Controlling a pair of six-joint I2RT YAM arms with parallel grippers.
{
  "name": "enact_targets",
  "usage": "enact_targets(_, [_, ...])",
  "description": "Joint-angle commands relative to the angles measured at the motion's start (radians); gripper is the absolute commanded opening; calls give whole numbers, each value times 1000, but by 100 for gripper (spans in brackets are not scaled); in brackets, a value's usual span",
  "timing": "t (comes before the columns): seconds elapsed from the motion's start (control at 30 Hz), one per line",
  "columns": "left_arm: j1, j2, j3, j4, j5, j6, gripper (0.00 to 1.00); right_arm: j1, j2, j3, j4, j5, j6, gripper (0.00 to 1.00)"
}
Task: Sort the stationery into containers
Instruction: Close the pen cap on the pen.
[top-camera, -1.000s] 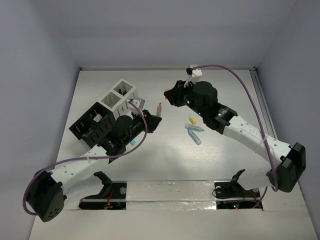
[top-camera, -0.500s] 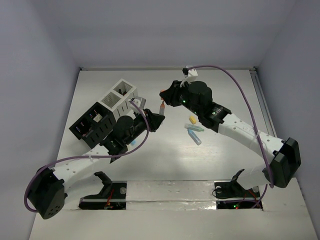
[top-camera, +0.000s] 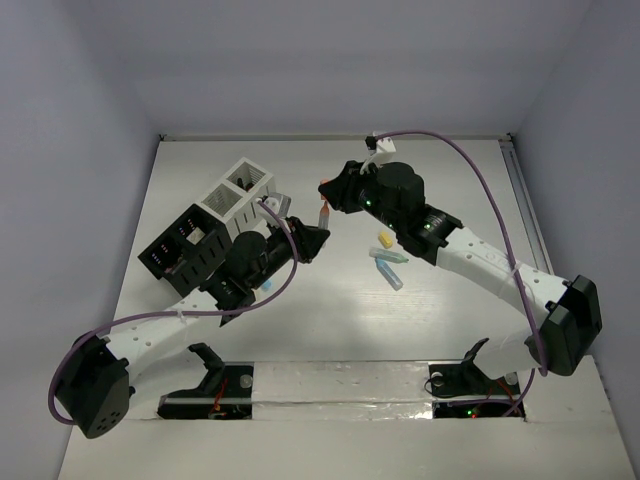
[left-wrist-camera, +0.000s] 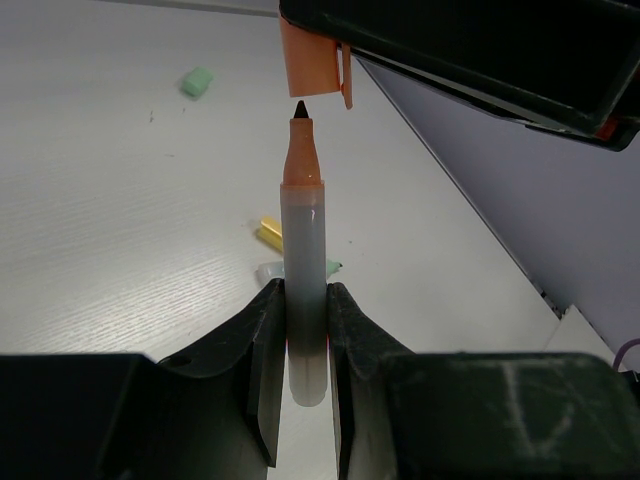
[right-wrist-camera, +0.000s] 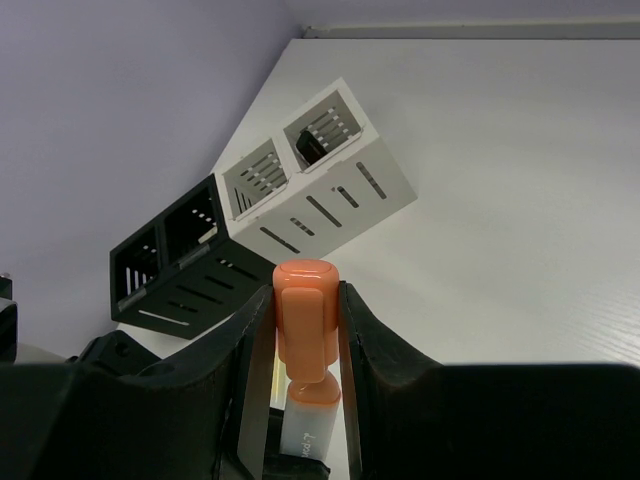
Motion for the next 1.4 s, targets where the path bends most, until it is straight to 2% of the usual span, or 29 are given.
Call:
enact_targets(0.0, [-5, -17, 10, 72, -5, -10, 0, 2, -2, 2, 65, -7, 6, 14])
enact_targets(0.57, [-5, -40, 7, 89, -31, -14, 0, 2, 4, -1, 59, -21, 15, 14])
enact_targets(1.1, [-14, -15, -2, 93, 7, -25, 0, 2, 5, 9, 81, -16, 4, 14])
enact_targets(1.37, [-14, -47, 7, 112, -31, -16, 0, 2, -4, -51, 105, -34, 40, 14])
